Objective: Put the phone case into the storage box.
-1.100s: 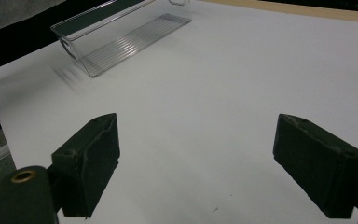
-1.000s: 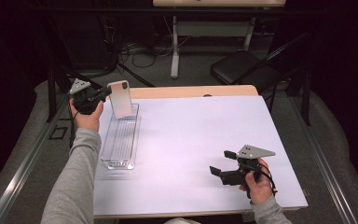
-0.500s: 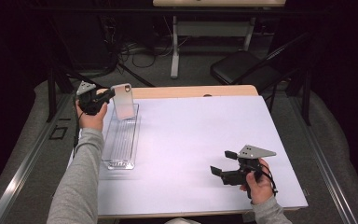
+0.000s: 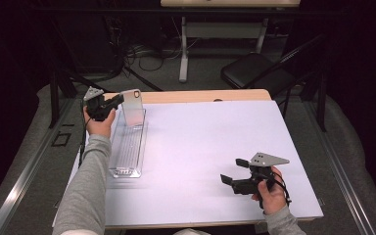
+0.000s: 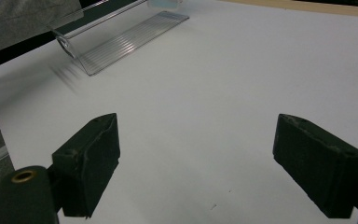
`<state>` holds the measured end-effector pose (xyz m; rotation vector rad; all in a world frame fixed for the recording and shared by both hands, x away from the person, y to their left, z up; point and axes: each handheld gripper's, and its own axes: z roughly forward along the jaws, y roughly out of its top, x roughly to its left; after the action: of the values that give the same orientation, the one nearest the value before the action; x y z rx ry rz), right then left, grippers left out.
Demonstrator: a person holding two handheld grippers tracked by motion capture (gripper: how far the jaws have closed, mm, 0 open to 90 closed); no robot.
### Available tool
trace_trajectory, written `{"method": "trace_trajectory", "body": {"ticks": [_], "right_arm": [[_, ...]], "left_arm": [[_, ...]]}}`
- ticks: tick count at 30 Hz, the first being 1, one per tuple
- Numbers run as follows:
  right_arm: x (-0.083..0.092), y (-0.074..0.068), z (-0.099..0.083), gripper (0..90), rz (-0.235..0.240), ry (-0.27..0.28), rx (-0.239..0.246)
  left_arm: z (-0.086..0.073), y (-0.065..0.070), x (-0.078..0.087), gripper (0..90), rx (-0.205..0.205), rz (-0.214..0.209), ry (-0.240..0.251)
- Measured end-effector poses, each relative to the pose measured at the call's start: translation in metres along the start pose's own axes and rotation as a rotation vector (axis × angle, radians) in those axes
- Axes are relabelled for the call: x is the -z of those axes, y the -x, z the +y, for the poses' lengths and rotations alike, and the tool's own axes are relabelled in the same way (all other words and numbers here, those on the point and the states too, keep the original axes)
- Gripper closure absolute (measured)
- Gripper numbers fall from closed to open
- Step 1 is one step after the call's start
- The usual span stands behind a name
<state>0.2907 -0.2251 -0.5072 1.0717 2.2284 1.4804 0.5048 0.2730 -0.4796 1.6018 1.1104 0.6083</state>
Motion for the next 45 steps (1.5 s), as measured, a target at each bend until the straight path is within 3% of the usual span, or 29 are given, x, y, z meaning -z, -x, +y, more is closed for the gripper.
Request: {"method": "trace_trajectory", "body": {"ticks": [11,36,45], "right_arm": [[-0.001,0.001,-0.001,14.4,0.003,-0.001,-0.001],[-0.001,0.0,-0.001,14.5,0.005,-0.007,0.002],[-0.001,0.0,-0.001,14.6,0.006,-0.007,0.003]], "left_arm": [[-0.007,0.001,-0.009,83.4,-0.02,-0.003,-0.026],[-0.009,-0.003,-0.011,82.9,-0.041,0.003,-0.04],[-0.01,-0.007,-0.012,82.7,-0.027,0.001,-0.039]]}}
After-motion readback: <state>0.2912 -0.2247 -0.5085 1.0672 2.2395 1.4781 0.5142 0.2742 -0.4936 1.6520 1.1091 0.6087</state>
